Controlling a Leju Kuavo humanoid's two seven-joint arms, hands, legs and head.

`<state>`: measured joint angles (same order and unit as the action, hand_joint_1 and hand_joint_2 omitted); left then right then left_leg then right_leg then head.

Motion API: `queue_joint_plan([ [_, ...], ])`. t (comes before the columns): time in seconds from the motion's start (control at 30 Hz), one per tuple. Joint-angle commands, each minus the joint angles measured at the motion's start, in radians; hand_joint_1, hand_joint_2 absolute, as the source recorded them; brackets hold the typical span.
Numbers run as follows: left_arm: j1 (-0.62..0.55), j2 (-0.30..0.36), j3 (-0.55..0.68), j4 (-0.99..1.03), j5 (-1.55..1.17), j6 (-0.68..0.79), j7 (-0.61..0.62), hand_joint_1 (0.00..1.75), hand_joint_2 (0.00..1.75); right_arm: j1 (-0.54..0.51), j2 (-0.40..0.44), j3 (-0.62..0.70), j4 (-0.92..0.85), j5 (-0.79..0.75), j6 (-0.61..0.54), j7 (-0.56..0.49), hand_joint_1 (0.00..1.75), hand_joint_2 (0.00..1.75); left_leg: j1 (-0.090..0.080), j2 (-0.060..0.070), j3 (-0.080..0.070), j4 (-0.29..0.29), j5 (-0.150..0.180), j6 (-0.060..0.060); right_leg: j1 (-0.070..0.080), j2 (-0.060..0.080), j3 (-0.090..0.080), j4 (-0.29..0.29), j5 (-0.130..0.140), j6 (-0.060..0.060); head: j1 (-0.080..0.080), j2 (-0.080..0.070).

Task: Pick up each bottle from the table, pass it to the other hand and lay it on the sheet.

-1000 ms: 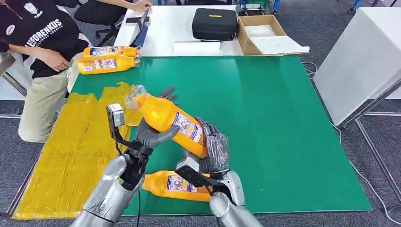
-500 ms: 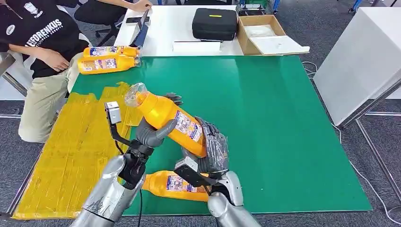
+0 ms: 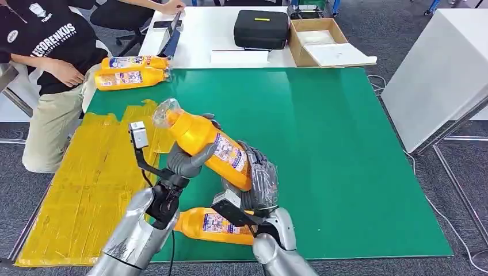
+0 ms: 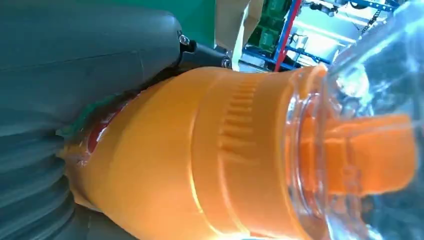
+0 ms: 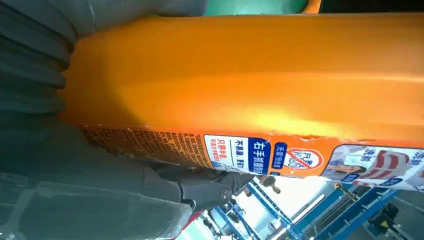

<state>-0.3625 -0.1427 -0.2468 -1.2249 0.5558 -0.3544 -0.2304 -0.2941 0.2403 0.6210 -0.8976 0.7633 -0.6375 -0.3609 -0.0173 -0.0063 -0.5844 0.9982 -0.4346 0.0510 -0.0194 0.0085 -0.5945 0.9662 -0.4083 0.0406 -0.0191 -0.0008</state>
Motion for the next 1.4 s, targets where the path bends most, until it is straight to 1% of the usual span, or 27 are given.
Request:
queue_joint_plan([
  [0.03,-0.016,0.006,0.032,-0.024,-0.023,0.013,-0.023,1.75,1.75,0.097,-0.077,0.017,-0.249,-0.019,0.036,-0.026,0.00,1.75,0.002,-0.002,0.003,0.000,-0.001,-0.005,0.002,-0.004,0.005,-0.001,-0.002,-0.003,0.000,0.000],
  [0.07,0.003,0.013,0.044,-0.058,-0.007,-0.001,-0.031,1.75,1.75,0.136,-0.104,0.033,-0.361,-0.044,0.056,-0.043,0.00,1.75,0.002,-0.002,0.005,0.000,-0.002,-0.006,0.002,-0.003,0.006,-0.001,-0.002,-0.004,0.000,0.000],
  [0.1,0.009,0.018,0.048,-0.071,-0.003,-0.007,-0.027,1.75,1.75,0.152,-0.118,0.036,-0.409,-0.046,0.071,-0.033,0.00,1.75,0.001,-0.001,0.002,0.000,-0.002,-0.004,0.001,-0.002,0.003,0.000,-0.002,-0.002,0.000,0.000],
  [0.13,0.012,0.020,0.048,-0.079,0.000,-0.008,-0.022,1.75,1.75,0.161,-0.126,0.039,-0.438,-0.040,0.083,-0.017,0.00,1.75,0.001,-0.001,0.002,0.001,-0.002,-0.004,0.002,-0.002,0.003,0.000,-0.002,-0.002,0.000,0.000],
  [0.17,0.012,0.020,0.048,-0.079,0.000,-0.008,-0.022,1.75,1.75,0.161,-0.126,0.039,-0.438,-0.040,0.083,-0.017,0.00,1.75,0.001,0.000,0.000,0.000,-0.001,-0.002,0.001,-0.001,0.001,0.000,-0.001,-0.001,0.000,0.000],
  [0.27,0.012,0.020,0.048,-0.079,0.000,-0.008,-0.022,1.75,1.75,0.161,-0.126,0.039,-0.438,-0.040,0.083,-0.017,0.00,1.75,0.001,0.000,0.002,0.000,-0.001,-0.003,0.001,-0.001,0.003,-0.001,-0.001,-0.002,0.000,0.000],
  [0.3,0.011,0.020,0.050,-0.081,-0.004,-0.005,-0.033,1.75,1.75,0.166,-0.132,0.044,-0.461,-0.081,0.090,-0.061,0.00,1.75,0.001,-0.001,0.003,0.000,-0.002,-0.004,0.001,-0.002,0.005,-0.001,-0.002,-0.003,0.000,0.000],
  [0.37,0.030,0.047,0.058,-0.123,-0.023,0.026,-0.065,1.75,1.75,0.223,-0.182,0.056,-0.607,-0.067,0.068,-0.085,0.00,1.75,0.001,0.000,0.001,0.000,-0.001,-0.003,0.001,-0.001,0.002,-0.001,-0.001,-0.002,0.000,0.000],
  [0.43,0.049,0.064,0.068,-0.152,-0.023,0.028,-0.071,1.75,1.75,0.256,-0.216,0.056,-0.689,-0.052,0.050,-0.082,0.00,1.75,0.001,-0.001,0.002,0.000,-0.002,-0.004,0.001,-0.002,0.003,-0.001,-0.002,-0.003,0.000,0.000],
  [0.5,0.071,0.075,0.089,-0.186,-0.117,0.074,-0.105,1.75,1.75,0.275,-0.244,0.050,-0.739,-0.063,0.040,-0.077,0.00,1.75,0.001,0.000,0.003,0.000,-0.003,-0.005,0.001,-0.001,0.004,-0.001,-0.002,-0.003,0.000,0.000],
  [0.53,0.082,0.080,0.101,-0.208,-0.227,0.151,-0.144,1.75,1.75,0.280,-0.258,0.047,-0.749,-0.063,0.028,-0.077,0.00,1.75,0.001,0.000,0.002,0.000,-0.002,-0.004,0.001,0.000,0.003,-0.001,-0.002,-0.002,0.000,0.000],
  [0.57,0.087,0.082,0.107,-0.219,-0.268,0.176,-0.152,1.75,1.75,0.287,-0.268,0.041,-0.753,-0.065,0.021,-0.076,0.00,1.75,0.001,0.001,0.003,-0.001,-0.003,-0.004,0.001,0.000,0.004,-0.001,-0.002,-0.003,0.000,0.000],
  [0.6,0.097,0.083,0.120,-0.253,-0.436,0.312,-0.192,1.75,1.75,0.295,-0.280,0.035,-0.762,-0.066,0.005,-0.080,0.00,1.75,0.002,0.002,0.005,0.000,-0.003,-0.005,0.002,0.001,0.006,-0.001,-0.002,-0.003,0.000,0.000],
  [0.63,0.105,0.090,0.134,-0.282,-0.564,0.408,-0.210,1.75,1.75,0.302,-0.289,0.031,-0.767,-0.064,-0.011,-0.081,0.00,1.75,0.001,0.000,0.001,-0.001,-0.001,-0.003,0.001,0.000,0.002,-0.001,-0.001,-0.001,0.000,0.000],
  [0.67,0.119,0.096,0.151,-0.316,-0.686,0.505,-0.211,1.75,1.75,0.305,-0.297,0.032,-0.768,-0.062,-0.017,-0.082,0.00,1.75,0.001,0.001,0.002,0.000,-0.002,-0.004,0.001,0.000,0.003,-0.001,-0.002,-0.002,0.000,0.000],
  [0.73,0.130,0.125,0.178,-0.337,-0.853,0.628,-0.187,1.75,1.75,0.307,-0.301,0.032,-0.765,-0.062,-0.030,-0.084,0.00,1.75,0.002,0.001,0.005,0.000,-0.003,-0.006,0.002,0.000,0.006,-0.001,-0.003,-0.003,0.000,0.000],
  [0.77,0.135,0.139,0.193,-0.335,-0.906,0.673,-0.187,1.75,1.75,0.304,-0.302,0.031,-0.761,-0.062,-0.034,-0.084,0.00,1.75,0.001,0.002,0.002,0.000,-0.002,-0.004,0.001,0.001,0.002,-0.001,-0.001,-0.002,0.000,0.000],
  [0.8,0.135,0.142,0.210,-0.326,-0.906,0.667,-0.190,1.75,1.75,0.301,-0.301,0.030,-0.755,-0.061,-0.038,-0.086,0.00,1.75,0.001,0.003,0.004,-0.001,-0.003,-0.005,0.001,0.002,0.004,-0.001,-0.001,-0.003,0.000,0.000],
  [1.03,0.130,0.134,0.202,-0.313,-0.911,0.670,-0.197,1.75,1.75,0.299,-0.298,0.032,-0.753,-0.060,-0.038,-0.085,0.00,1.75,0.001,0.000,0.001,0.000,-0.001,-0.003,0.001,-0.001,0.002,-0.001,-0.001,-0.002,0.000,0.000],
  [1.07,0.130,0.134,0.202,-0.313,-0.911,0.670,-0.197,1.75,1.75,0.299,-0.298,0.032,-0.753,-0.060,-0.038,-0.085,0.00,1.75,0.002,0.000,0.004,0.000,-0.003,-0.006,0.002,-0.001,0.006,-0.001,-0.002,-0.003,0.000,0.000],
  [1.1,0.131,0.136,0.206,-0.309,-0.986,0.737,-0.193,1.75,1.75,0.298,-0.297,0.030,-0.753,-0.059,-0.041,-0.083,0.00,1.75,0.002,0.000,0.004,-0.001,-0.002,-0.005,0.002,-0.001,0.005,-0.001,-0.002,-0.003,0.000,0.000],
  [1.13,0.137,0.144,0.204,-0.300,-1.088,0.811,-0.161,1.75,1.75,0.296,-0.297,0.028,-0.749,-0.063,-0.038,-0.075,0.00,1.75,0.001,0.000,0.002,-0.001,-0.001,-0.003,0.001,0.000,0.003,-0.001,-0.001,-0.002,0.000,0.000],
  [1.17,0.149,0.161,0.210,-0.289,-1.133,0.829,-0.136,1.75,1.75,0.295,-0.300,0.023,-0.745,-0.067,-0.035,-0.071,0.00,1.75,0.002,0.001,0.004,-0.001,-0.002,-0.005,0.002,0.000,0.005,-0.001,-0.002,-0.003,0.000,0.000],
  [1.2,0.156,0.171,0.219,-0.272,-1.176,0.846,-0.125,1.75,1.75,0.295,-0.301,0.020,-0.743,-0.066,-0.038,-0.073,0.00,1.75,0.001,0.001,0.003,-0.001,-0.001,-0.003,0.001,0.000,0.003,-0.001,-0.001,-0.002,0.000,0.000],
  [1.23,0.159,0.174,0.239,-0.236,-1.223,0.863,-0.099,1.75,1.75,0.295,-0.299,0.018,-0.741,-0.064,-0.039,-0.076,0.00,1.75,0.001,0.002,0.004,-0.002,-0.002,-0.004,0.001,0.001,0.005,-0.002,-0.001,-0.003,0.000,0.000],
  [1.33,0.143,0.189,0.282,-0.117,-1.224,0.850,-0.087,1.75,1.75,0.290,-0.293,0.016,-0.736,-0.081,-0.020,-0.081,0.00,1.75,0.001,0.002,0.006,-0.003,-0.001,-0.005,0.001,0.001,0.006,-0.002,-0.001,-0.003,0.000,0.000],
  [1.4,0.128,0.212,0.308,-0.009,-1.275,0.892,-0.078,1.75,1.75,0.277,-0.284,0.015,-0.715,-0.096,-0.001,-0.085,0.00,1.75,0.000,0.001,0.005,-0.003,-0.001,-0.004,0.000,0.000,0.005,-0.002,-0.001,-0.003,0.000,0.000],
])
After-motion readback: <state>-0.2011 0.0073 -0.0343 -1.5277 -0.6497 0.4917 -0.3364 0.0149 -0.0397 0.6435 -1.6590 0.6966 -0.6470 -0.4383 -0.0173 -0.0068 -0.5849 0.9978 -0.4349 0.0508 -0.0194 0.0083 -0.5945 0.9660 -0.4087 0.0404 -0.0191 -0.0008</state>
